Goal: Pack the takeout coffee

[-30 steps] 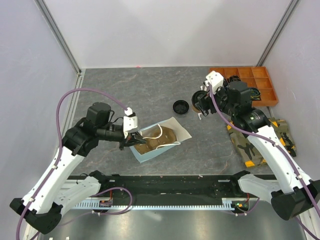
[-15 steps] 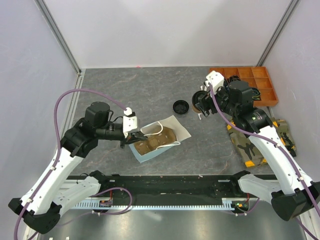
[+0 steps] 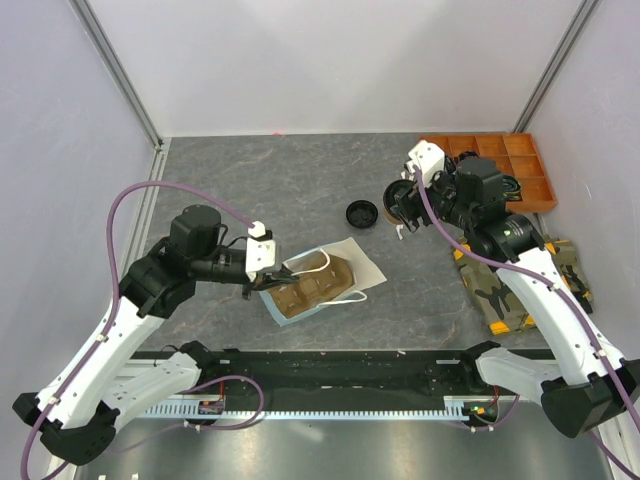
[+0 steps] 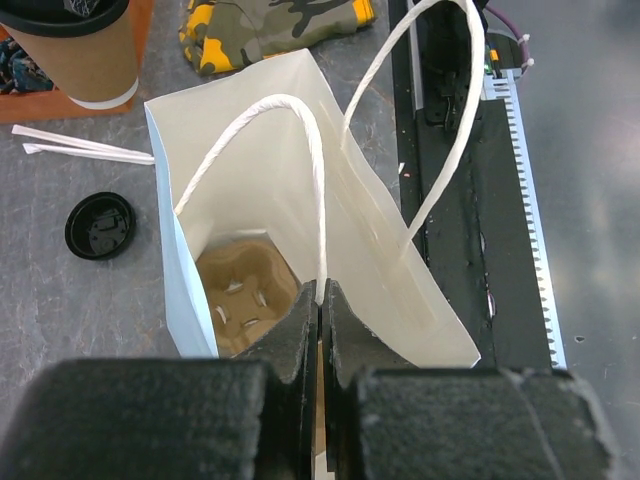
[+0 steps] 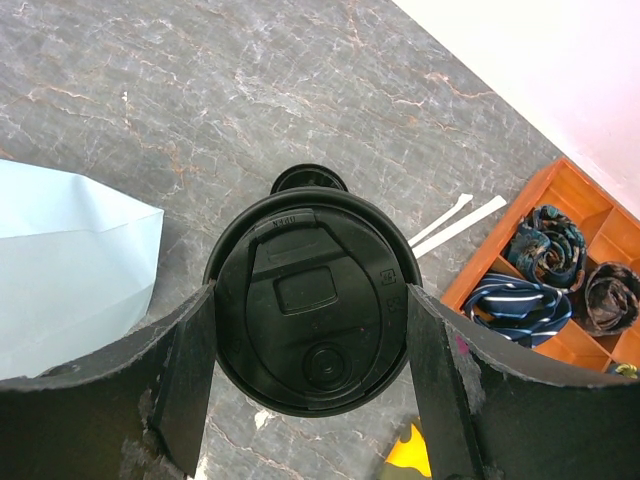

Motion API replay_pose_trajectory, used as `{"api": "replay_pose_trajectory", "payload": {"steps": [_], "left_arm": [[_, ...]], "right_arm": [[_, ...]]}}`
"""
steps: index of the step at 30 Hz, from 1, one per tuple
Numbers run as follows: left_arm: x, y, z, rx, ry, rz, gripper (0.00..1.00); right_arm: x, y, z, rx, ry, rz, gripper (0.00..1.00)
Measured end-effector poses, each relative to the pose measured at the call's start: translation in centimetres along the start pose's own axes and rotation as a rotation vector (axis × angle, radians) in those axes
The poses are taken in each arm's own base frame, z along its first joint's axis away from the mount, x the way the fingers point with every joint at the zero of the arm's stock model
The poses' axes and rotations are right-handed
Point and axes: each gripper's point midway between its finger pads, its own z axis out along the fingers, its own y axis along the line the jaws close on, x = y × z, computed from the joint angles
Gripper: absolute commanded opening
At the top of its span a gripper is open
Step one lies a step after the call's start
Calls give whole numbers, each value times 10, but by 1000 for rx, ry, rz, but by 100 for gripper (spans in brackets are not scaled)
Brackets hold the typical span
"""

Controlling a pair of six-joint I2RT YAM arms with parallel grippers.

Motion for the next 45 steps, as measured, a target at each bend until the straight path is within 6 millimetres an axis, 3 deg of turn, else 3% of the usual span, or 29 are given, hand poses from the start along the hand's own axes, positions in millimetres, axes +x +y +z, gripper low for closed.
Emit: {"api": "replay_pose_trajectory", "payload": {"steps": [5,10,13,19,27,40,45], "left_arm": [[0,1,0,-3,0,-3,2],[2,14,6,-53,14,-77,2],[7,24,12,-88,32,-146,2],[17,56,15,-228,82,-255,2],[21,93,-6,-396,59,-402,2],[8,73,-12,-326,-32,-393,2],[11,77,-9,-333,-47,-485,2]], "right_arm": [[-1,1,0,-7,2,0,56],[-20,2,-5,-27,-36,8,54],[-36,7,-10,-57,-79,9,53],[-42,19,-15,-122,-104,21,52],[-50,29,-20,-171,-138,36,52],[-116,23,-24,-200,-306,44,52],[-136,35,-29,-268,-355,73,52]]}}
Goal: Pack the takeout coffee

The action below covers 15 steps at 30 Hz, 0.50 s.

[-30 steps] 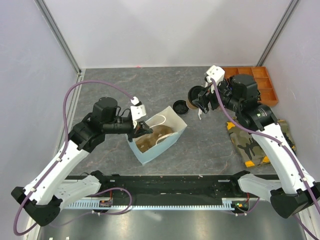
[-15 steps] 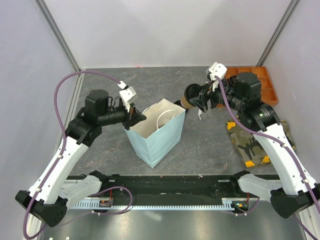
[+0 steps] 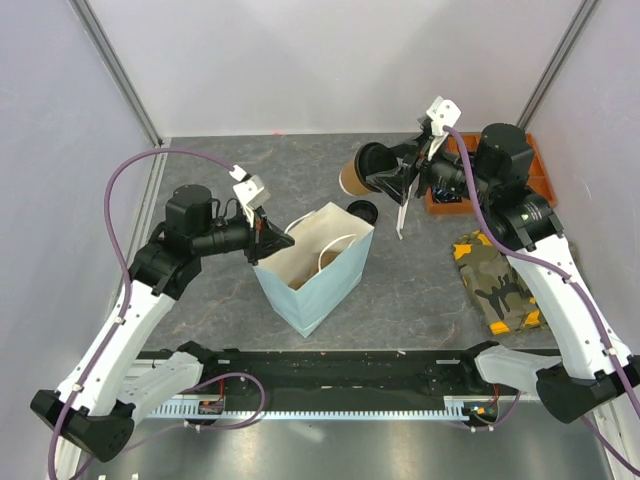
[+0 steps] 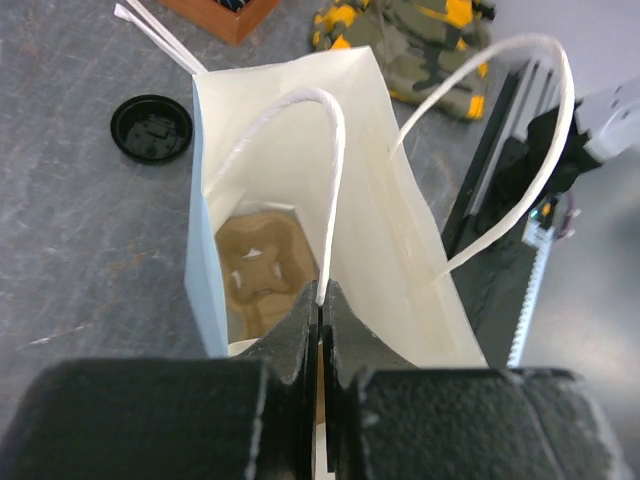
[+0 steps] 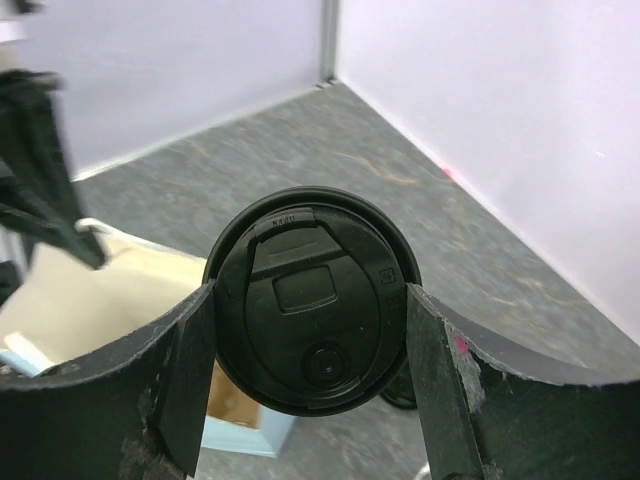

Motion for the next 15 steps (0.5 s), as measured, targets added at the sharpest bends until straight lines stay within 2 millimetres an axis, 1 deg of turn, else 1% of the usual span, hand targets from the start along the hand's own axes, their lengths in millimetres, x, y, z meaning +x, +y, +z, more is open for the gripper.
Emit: {"api": "replay_pose_trajectory", "payload": {"steps": [6,12,15], "left_arm": [[2,9,4,9,-13,-161,2],[0,22,3,-4,-26,-237,2],[-2,23,2,-4,-32,-249,2]], "right_arm": [[-4,30,4,-119,-13,25,51],[-4,56,6,-215,-7,30,51],[-2,67,5,-255,1,31,50]]}}
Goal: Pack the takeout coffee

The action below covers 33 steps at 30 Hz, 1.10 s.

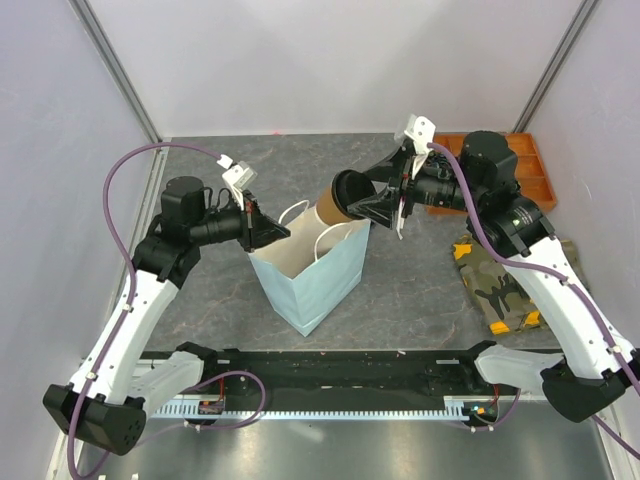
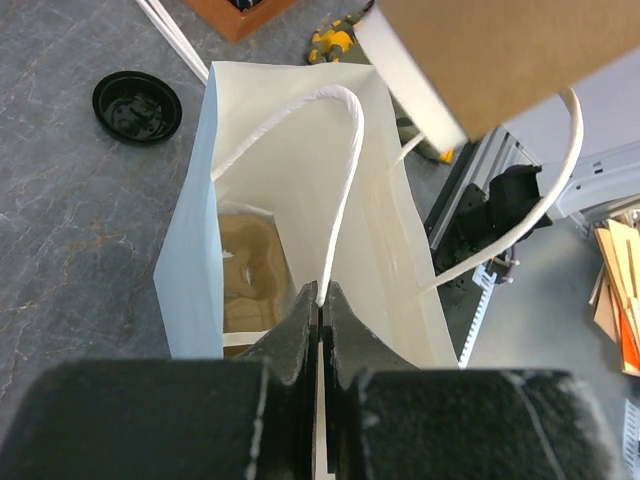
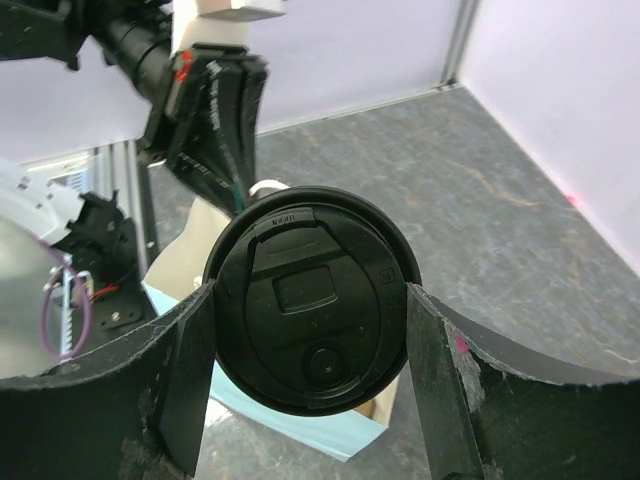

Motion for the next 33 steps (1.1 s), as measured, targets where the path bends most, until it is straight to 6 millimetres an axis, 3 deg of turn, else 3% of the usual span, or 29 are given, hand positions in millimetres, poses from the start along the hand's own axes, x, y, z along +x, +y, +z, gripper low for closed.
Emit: {"api": "replay_pose_trajectory", "payload": {"steps": [8,18,23,33], "left_arm": [[-5,-2,-2,1,-18,-38,2],[-5,-26,-14,46,-60,-20,2],[0,-22,-13,18,-59,-93,2],[-3,-14,-9,-25,-88,-186,2]], "right_arm": [[17,18,2,-77,57,16,49],[53,15,27,-115,135,138,46],[63,18,35,-132,160,169,46],[74,46,43,-204,203,135,45]]}}
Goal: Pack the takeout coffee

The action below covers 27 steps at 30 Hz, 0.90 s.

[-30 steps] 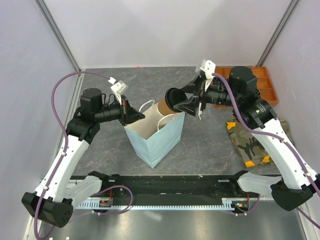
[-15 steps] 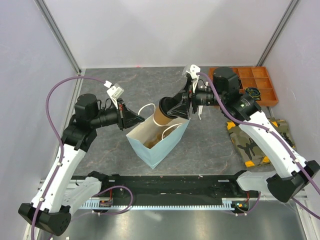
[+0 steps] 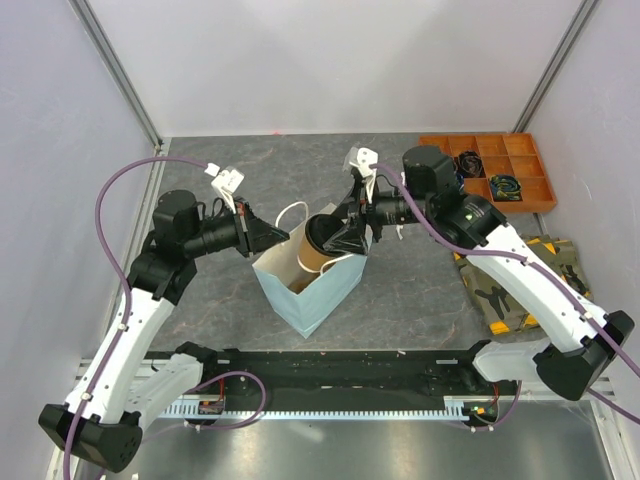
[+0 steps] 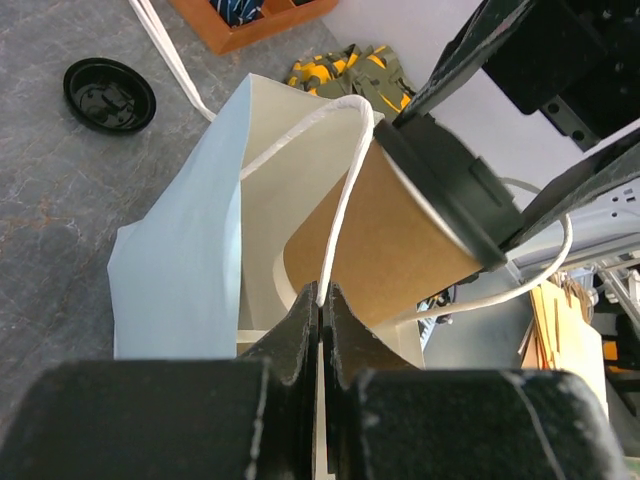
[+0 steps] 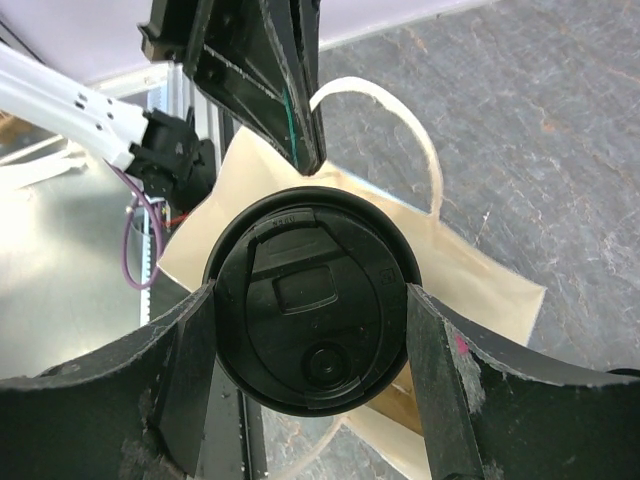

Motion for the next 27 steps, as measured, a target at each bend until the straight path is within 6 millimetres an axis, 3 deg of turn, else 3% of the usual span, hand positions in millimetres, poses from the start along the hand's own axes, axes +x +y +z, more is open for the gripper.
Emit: {"api": "replay_pose_trajectory", "payload": {"steps": [5,15,18,23,27], "left_arm": [[4,-3,0,13,-4,-3,2],[11,-35,-6,102,-12,96,2],[14,-33,-7,97,-13,102,2],[20,-27,-5,83,-2,89,2],[21,-28,-5,94,-3,98,2]], "right_arm": [[18,-2,11,4,49,-1,44],[41,-30,24,120,128,-28,43],[50,-34,26,140,154,-67,43],[83,-35,29,138,232,-111,43],[93,-34,29,131,252,-148,43]]}}
